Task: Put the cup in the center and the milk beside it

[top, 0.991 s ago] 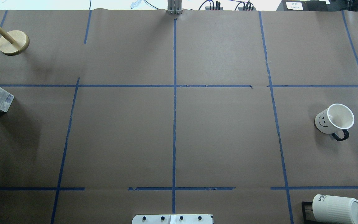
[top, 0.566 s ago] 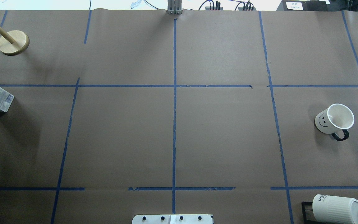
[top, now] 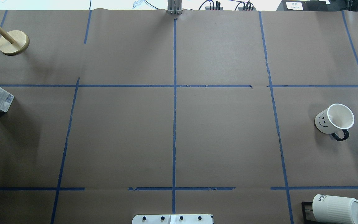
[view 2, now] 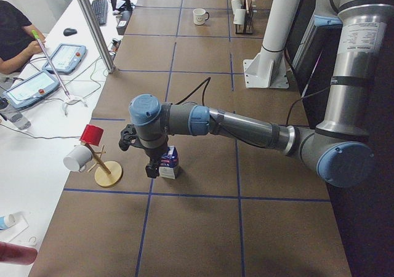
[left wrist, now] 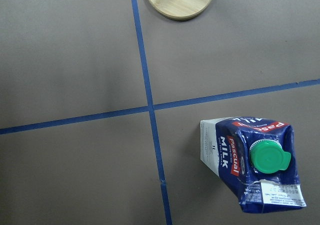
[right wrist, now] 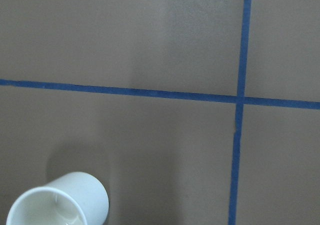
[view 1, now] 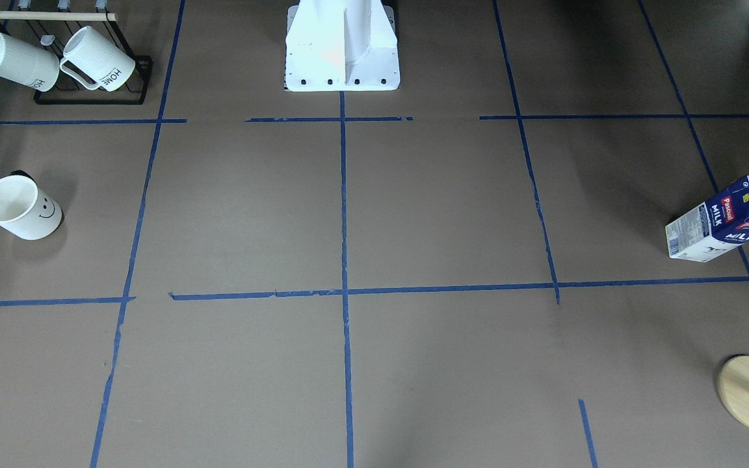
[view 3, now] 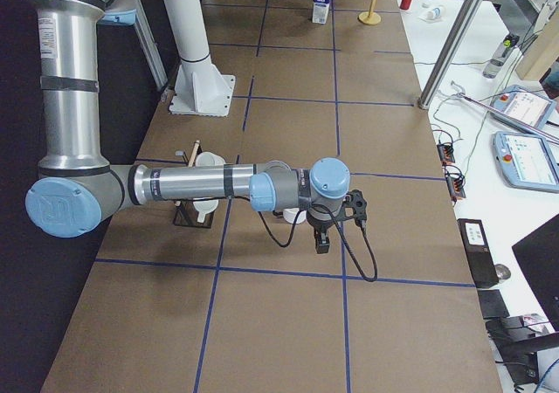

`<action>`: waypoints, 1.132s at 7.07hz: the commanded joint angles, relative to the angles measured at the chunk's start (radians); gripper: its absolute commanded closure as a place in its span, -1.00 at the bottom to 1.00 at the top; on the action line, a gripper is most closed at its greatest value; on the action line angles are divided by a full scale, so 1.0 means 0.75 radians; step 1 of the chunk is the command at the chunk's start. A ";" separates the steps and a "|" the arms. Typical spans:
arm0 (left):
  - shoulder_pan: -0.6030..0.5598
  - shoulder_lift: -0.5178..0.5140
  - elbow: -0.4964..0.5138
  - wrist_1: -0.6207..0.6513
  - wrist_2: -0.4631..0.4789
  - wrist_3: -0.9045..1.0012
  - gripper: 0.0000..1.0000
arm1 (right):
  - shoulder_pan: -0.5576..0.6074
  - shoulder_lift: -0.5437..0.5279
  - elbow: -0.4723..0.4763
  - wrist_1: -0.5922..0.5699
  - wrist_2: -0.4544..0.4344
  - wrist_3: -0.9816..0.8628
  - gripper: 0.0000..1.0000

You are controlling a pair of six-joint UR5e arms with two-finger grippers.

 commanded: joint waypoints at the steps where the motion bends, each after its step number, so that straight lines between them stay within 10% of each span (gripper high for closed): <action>1: 0.002 0.002 0.003 0.002 -0.042 -0.003 -1.00 | -0.227 -0.029 -0.002 0.404 -0.076 0.559 -0.92; 6: 0.002 0.000 0.007 0.002 -0.042 -0.003 -1.00 | -0.387 -0.093 -0.033 0.438 -0.076 0.584 -0.88; 7: 0.002 0.000 0.005 0.002 -0.042 -0.003 -1.00 | -0.420 -0.089 -0.055 0.438 -0.078 0.588 -0.74; 8: 0.002 0.000 0.003 0.002 -0.042 -0.003 -1.00 | -0.420 -0.089 -0.057 0.438 -0.082 0.594 -0.07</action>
